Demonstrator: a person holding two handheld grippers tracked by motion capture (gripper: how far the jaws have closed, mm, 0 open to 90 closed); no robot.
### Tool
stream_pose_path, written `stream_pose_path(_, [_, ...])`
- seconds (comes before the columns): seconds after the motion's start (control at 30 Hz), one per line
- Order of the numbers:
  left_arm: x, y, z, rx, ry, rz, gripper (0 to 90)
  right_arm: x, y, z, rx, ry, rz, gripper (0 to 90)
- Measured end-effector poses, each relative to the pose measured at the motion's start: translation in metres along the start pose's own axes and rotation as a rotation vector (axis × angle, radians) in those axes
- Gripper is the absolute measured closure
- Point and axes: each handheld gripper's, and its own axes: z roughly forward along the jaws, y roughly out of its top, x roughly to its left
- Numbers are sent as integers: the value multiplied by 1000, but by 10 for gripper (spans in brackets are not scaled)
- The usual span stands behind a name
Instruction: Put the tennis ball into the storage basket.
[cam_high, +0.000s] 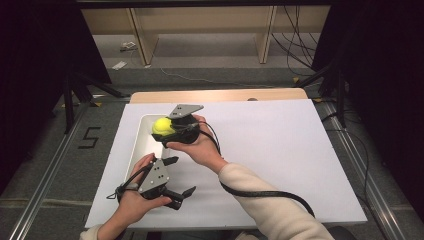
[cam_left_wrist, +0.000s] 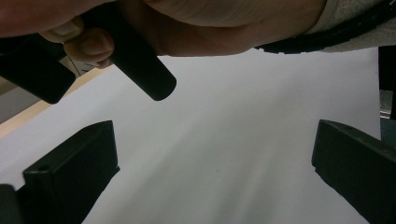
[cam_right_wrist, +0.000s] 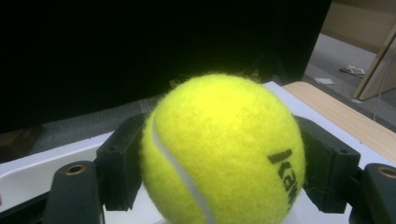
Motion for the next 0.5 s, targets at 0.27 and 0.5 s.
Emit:
stream_pose_path(0.27, [0, 0, 0, 0, -1, 0, 0, 0, 0, 5, 6, 3, -2, 267])
stream_pose_path(0.5, [0, 0, 0, -1, -2, 0, 0, 0, 1, 7, 9, 6, 1, 267])
